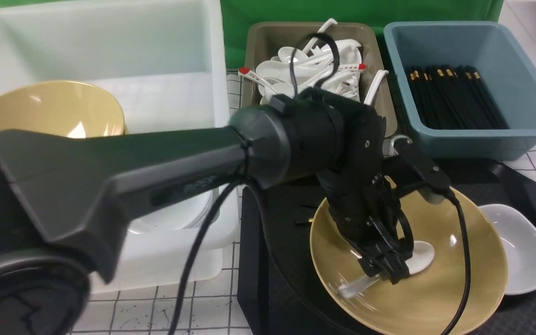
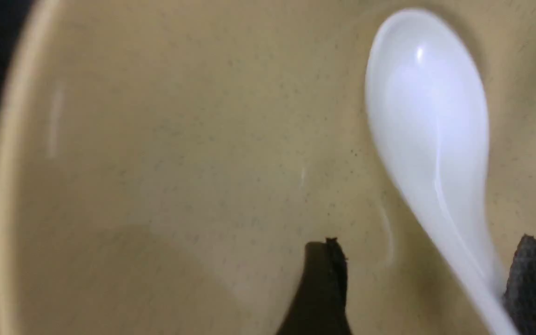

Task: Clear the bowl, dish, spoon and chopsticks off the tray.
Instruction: Use the left arm to grab the soup spoon in the middle

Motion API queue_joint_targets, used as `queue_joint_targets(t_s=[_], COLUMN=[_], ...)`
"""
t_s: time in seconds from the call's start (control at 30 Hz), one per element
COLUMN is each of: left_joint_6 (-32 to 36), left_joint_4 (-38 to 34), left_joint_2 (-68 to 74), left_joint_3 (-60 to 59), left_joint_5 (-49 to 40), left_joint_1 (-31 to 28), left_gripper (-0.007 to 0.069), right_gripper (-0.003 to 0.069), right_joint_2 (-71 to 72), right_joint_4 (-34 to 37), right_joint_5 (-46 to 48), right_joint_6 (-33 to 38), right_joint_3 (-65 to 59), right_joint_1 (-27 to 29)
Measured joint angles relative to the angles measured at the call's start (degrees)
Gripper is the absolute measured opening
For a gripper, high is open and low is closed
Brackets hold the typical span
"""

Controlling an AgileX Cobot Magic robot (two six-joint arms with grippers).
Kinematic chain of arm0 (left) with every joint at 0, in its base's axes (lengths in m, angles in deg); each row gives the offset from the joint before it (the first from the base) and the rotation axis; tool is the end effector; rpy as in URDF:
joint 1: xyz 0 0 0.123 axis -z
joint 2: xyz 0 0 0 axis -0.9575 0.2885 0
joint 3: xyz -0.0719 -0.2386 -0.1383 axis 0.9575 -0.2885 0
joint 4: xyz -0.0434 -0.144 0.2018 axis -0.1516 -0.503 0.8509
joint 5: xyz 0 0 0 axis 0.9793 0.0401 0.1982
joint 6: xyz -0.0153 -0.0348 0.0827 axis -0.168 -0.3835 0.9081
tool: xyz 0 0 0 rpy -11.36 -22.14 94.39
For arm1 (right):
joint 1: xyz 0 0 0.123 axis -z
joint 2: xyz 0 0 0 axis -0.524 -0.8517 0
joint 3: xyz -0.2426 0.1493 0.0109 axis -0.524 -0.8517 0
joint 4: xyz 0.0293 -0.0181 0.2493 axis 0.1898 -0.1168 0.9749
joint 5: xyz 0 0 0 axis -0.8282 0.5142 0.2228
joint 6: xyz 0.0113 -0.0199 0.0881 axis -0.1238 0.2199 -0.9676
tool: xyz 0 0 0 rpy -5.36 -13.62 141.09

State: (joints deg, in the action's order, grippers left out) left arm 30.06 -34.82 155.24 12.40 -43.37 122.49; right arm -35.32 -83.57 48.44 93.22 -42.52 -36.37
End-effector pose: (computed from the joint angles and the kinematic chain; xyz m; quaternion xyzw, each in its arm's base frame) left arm 0.2744 -0.3424 0.1979 0.5673 0.8034 -0.1226 0.1334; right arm 0.0914 0.0142 0.2546 -0.0961 0.9079 0.0301 0.4070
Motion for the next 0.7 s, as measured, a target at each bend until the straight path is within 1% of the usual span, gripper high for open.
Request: queue_joint_targets(t_s=[0.03,0.1,0.17,0.2,0.27,0.37,0.47,0.53,0.57,0.63,0.7], left_joint_6=[0.4,0.8,0.4,-0.2,-3.4,-7.9,-13.8,-15.9,-18.5,-20.3,-21.5], left_joint_4=[-0.2,-0.2,1.0,1.5,5.5,11.3,19.3,22.6,27.1,29.9,31.1], left_joint_2=[0.3,0.6,0.7,0.7,0.7,0.8,1.0,1.2,1.6,1.8,1.9], left_joint_3=[0.3,0.6,0.7,0.9,1.4,1.8,3.0,3.6,4.4,5.0,6.3], left_joint_5=[-0.1,-0.3,-0.1,-0.1,0.5,-0.1,-2.6,-3.6,-4.7,-5.4,-6.4], left_joint_1=[0.0,0.0,0.2,0.3,0.4,0.4,0.4,0.3,0.3,0.3,0.2], left_gripper=[0.0389,0.0296,0.0148,0.0113,0.0038,0.0005,-0.0001,-0.0002,-0.0004,-0.0005,-0.0006], right_gripper=[0.0047,0.0048,0.005,0.0051,0.0053,0.0055,0.0057,0.0057,0.0059,0.0061,0.0062], right_joint_2=[0.0,0.1,0.6,0.9,1.7,2.0,2.0,2.0,2.0,2.0,2.0], right_joint_4=[0.0,0.0,0.0,0.0,0.0,0.0,0.0,0.0,0.0,0.0,0.0], right_joint_5=[0.0,0.0,0.0,0.0,0.0,0.0,0.0,0.0,0.0,0.0,0.0], right_joint_6=[0.0,0.0,0.0,0.0,0.0,0.0,0.0,0.0,0.0,0.0,0.0], right_joint_3=[0.0,-0.1,-0.1,-0.1,-0.1,-0.1,-0.1,-0.1,-0.1,-0.1,-0.1], right_joint_1=[0.0,0.0,0.0,0.0,0.0,-0.1,-0.2,-0.2,-0.3,-0.3,-0.3])
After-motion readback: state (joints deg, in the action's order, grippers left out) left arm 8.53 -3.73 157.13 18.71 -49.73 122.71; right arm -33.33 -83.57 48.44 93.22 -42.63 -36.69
